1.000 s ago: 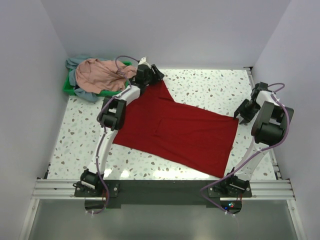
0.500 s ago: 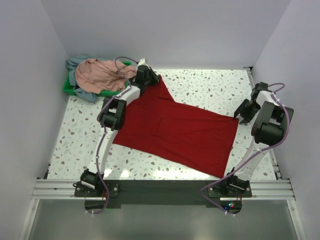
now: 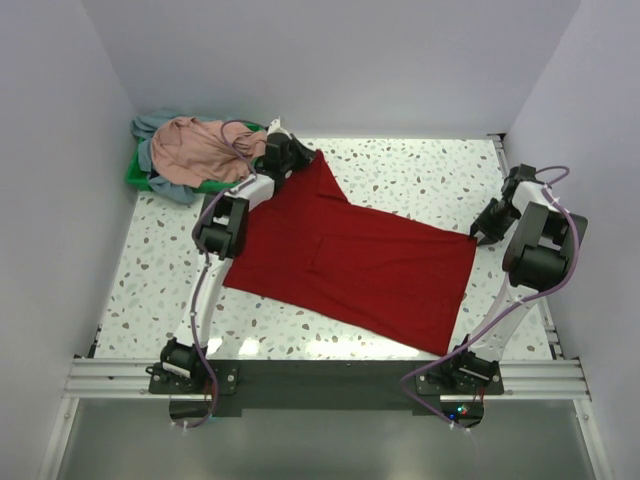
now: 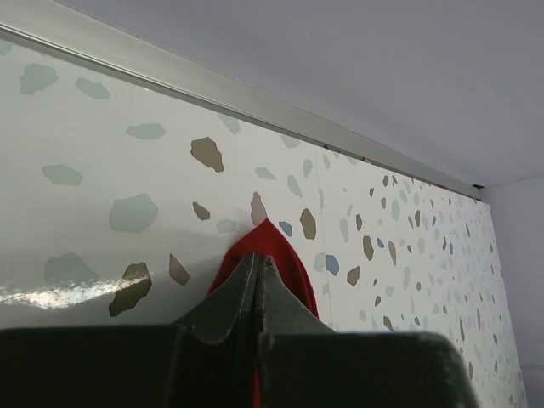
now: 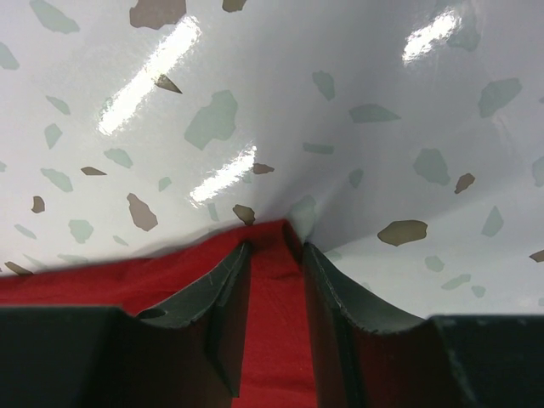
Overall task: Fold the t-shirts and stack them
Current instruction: Fold the tshirt
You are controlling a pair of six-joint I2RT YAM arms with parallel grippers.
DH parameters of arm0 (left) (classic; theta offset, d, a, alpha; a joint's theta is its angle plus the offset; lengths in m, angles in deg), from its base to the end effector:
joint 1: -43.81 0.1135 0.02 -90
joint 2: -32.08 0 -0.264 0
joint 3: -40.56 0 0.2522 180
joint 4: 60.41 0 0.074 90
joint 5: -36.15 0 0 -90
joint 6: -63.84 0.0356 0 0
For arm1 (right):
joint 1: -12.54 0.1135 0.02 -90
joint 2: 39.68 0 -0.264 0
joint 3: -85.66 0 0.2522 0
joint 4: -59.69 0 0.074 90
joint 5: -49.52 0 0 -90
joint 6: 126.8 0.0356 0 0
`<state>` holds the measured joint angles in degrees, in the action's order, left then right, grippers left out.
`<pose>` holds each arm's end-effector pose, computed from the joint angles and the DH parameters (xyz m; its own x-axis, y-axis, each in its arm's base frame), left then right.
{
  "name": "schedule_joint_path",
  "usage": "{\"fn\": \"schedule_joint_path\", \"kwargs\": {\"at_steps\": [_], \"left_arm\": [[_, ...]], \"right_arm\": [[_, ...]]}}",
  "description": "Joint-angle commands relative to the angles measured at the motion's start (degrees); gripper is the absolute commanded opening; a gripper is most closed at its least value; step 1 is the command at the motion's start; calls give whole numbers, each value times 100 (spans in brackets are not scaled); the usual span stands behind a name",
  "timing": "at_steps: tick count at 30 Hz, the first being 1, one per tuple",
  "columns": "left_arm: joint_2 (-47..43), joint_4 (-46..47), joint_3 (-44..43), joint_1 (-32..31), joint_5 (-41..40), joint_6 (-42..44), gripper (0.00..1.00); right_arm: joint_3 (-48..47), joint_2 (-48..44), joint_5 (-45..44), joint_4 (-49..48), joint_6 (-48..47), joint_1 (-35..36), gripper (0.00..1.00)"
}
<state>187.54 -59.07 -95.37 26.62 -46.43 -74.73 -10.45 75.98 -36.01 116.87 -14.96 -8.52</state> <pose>0.5734 -0.1822 0.1047 -0.5049 -0.6220 -0.5984 0.0479 0.6720 -0.7390 0.3716 -0.1401 0.1605 -0.7160 0.6732 -0.1848 0.6549 0.7394 0.1558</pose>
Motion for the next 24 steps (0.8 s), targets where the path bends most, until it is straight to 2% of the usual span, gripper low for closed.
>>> {"fn": "schedule_joint_path", "kwargs": {"at_steps": [1,7,8,10,14,18,20,24], "left_arm": [[-314,819,114,84,198,-213,0],[-279,916,79,128,119,-354,0],[-262,943,53,120,119,-380,8],[-218,1074,53,128,154,-398,12],[-112,1198,53,128,321,-468,34],[-173,987,228,128,427,-276,39],[-393,1004,605,128,444,-117,41],[-648,1032,984,137,594,85,43]], "right_arm": [[-124,89,89,-255,30,5,34],[-106,-17,1,-246,22,-3,35],[-106,-52,-42,-246,48,-3,36],[-98,-105,-60,-307,48,-3,37],[-98,-43,-60,-334,22,-3,36],[-19,54,-60,-387,30,-3,29],[43,88,-78,-448,39,-3,26],[96,106,-52,-457,39,-3,14]]}}
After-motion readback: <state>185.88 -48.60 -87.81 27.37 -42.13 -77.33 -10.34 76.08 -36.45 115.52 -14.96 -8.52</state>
